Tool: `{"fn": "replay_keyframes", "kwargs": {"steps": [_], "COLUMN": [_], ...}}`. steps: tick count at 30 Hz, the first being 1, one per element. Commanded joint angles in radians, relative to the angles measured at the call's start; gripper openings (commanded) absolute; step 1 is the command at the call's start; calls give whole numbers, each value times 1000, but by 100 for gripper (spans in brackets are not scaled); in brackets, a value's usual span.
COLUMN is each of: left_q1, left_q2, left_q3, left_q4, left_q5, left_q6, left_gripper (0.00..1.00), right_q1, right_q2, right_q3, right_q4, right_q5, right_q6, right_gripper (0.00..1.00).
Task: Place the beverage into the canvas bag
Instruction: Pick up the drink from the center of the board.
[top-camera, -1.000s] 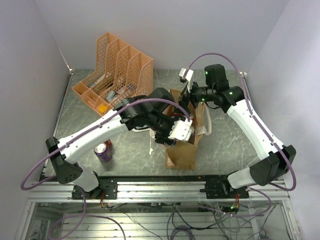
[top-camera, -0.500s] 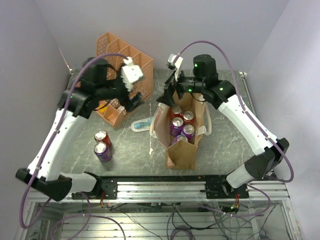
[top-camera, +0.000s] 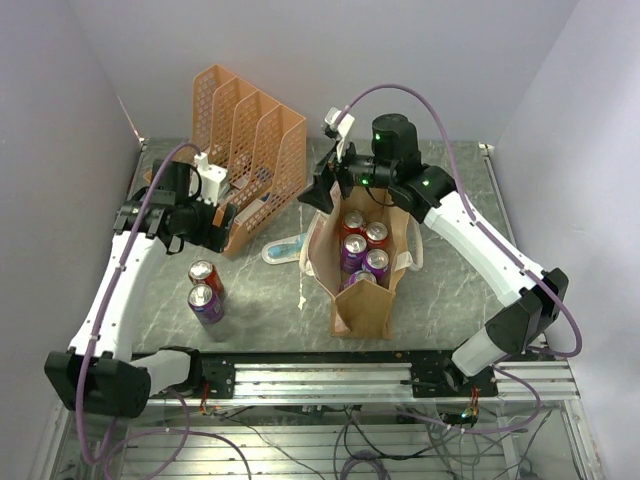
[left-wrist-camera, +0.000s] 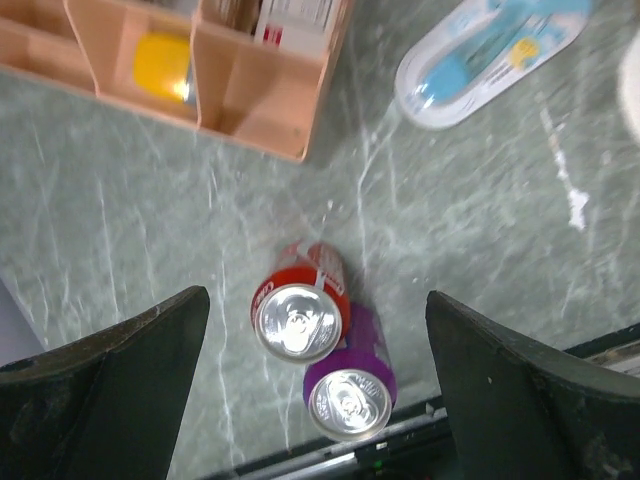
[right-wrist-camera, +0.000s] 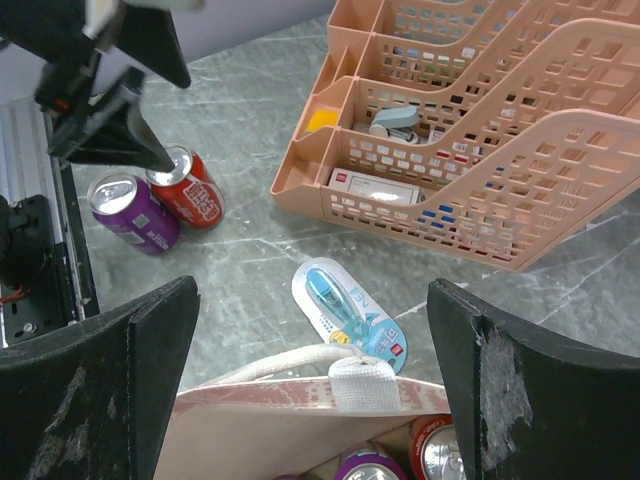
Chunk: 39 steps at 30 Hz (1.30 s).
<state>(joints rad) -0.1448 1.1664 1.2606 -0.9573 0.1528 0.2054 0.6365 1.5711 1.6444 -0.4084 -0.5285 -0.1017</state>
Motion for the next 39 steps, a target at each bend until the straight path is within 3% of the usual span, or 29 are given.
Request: {"fn": "replay_keyframes", "kwargs": {"steps": [1,10,22,26,35,39], "left_q1": [23,30,31,32,31,31], "left_q2": [44,186,248,287,300,291], "left_q3": [-13,-44,-147,-160,-176,-190], "left_q4": [-82,-167,-104,-73,-64,-62], "left_q5": [-108,-104,-91,-79,-62,-59], "left_q6": [13,166,257,260,270,265], "left_gripper": [99,100,99,95,75,79], "right_q1": [4,3,3,4,3,3], "right_q2": [-39,-54,-23,-17,-19,-21], "right_q3": [-28,-53,-36,-33,-43,-49], "right_q4": [62,66,64,61,55,53], "right_q5": [21,41,46,50,64,66], "right_q6": [8,-40,-74,-83,-111,-117], "right_gripper": [96,96,96,96,96,96]}}
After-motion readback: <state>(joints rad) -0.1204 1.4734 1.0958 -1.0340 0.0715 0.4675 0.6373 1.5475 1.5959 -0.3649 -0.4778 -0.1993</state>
